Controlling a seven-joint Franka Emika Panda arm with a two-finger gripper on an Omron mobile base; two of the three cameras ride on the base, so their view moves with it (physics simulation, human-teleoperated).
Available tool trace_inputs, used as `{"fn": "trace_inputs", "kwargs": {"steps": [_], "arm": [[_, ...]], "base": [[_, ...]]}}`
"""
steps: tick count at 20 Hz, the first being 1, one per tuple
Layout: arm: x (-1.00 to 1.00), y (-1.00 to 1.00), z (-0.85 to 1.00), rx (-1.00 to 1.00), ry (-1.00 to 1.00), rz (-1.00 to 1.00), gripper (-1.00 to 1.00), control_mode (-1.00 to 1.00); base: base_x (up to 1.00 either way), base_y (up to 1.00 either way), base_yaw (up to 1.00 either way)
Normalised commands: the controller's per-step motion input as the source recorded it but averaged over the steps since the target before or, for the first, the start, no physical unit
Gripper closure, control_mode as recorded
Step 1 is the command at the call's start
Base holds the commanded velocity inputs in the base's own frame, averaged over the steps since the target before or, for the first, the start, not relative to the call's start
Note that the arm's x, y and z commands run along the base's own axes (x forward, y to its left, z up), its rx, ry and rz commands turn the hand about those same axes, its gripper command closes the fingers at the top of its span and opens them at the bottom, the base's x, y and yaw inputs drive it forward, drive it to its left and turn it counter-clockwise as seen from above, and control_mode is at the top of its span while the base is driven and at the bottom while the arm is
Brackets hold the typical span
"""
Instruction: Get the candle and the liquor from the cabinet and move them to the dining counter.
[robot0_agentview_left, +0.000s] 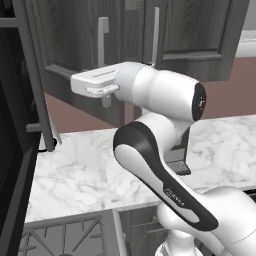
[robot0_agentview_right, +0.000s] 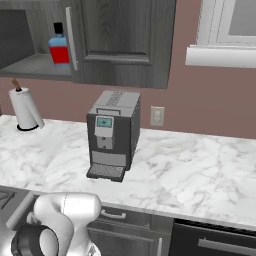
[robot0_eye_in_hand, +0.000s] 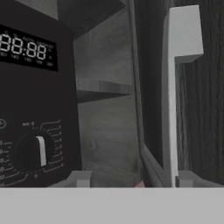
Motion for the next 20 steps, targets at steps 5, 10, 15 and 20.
{"fn": "trace_inputs", "kwargs": {"steps": [5, 10, 15, 20], "arm": [[-0.17, -0.01, 0.00, 0.00, 0.00, 0.01, -1.00, -1.00], [-0.96, -0.23, 0.00, 0.00, -0.01, 0.01, -1.00, -1.00], [-1.00, -0.56, 0.00, 0.00, -0.02, -0.05, -1.00, -1.00], [-1.00, -0.41, 0.00, 0.03, 0.00, -0.25, -1.00, -1.00]], "base": [[0.00, 0.00, 0.00], [0.00, 0.00, 0.00], [0.00, 0.00, 0.00], [0.00, 0.00, 0.00]]}}
